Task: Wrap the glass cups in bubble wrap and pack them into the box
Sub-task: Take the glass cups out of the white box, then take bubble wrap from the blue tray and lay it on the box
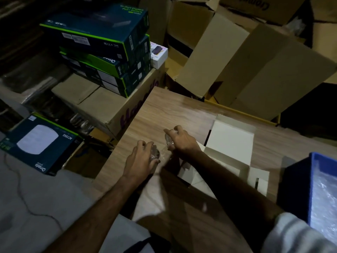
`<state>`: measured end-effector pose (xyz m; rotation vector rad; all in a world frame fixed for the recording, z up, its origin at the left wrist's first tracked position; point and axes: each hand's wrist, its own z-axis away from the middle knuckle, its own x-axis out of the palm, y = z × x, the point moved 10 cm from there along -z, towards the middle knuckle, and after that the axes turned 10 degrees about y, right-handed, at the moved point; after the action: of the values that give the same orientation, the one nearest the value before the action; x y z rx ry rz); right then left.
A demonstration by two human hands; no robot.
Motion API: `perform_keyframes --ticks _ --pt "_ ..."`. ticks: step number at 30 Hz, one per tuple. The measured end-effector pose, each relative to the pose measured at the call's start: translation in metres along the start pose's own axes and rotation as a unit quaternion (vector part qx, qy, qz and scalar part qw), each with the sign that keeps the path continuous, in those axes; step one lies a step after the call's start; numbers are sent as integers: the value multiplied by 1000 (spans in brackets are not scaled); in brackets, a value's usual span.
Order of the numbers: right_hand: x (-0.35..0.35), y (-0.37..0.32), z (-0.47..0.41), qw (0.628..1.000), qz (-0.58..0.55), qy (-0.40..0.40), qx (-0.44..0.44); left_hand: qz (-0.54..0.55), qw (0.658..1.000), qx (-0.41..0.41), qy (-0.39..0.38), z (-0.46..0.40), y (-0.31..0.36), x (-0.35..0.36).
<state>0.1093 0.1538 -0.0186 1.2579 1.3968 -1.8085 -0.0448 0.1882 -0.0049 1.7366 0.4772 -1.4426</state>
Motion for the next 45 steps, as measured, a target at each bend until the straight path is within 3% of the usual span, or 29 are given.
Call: perform_keyframes --ticks 3,9,20,30,33,38,41,45 --pt "-18 -2 8 999 28 22 -11 -7 1000 3 16 2 3 -8" --pt "-83 17 90 977 38 209 11 46 992 98 65 12 76 -21" --pt "-145 141 280 934 80 274 216 107 941 320 36 69 280 22" --pt "-164 233 414 879 83 332 331 93 891 445 -15 127 419 84" --pt "-155 264 441 872 76 315 367 115 885 448 -45 138 449 106" --pt "-116 306 459 909 53 120 396 59 892 439 -88 139 474 155" --pt "-100 321 453 919 59 49 386 29 904 413 -111 139 478 171" --pt "-96 330 444 923 77 51 374 32 911 394 -119 136 477 174"
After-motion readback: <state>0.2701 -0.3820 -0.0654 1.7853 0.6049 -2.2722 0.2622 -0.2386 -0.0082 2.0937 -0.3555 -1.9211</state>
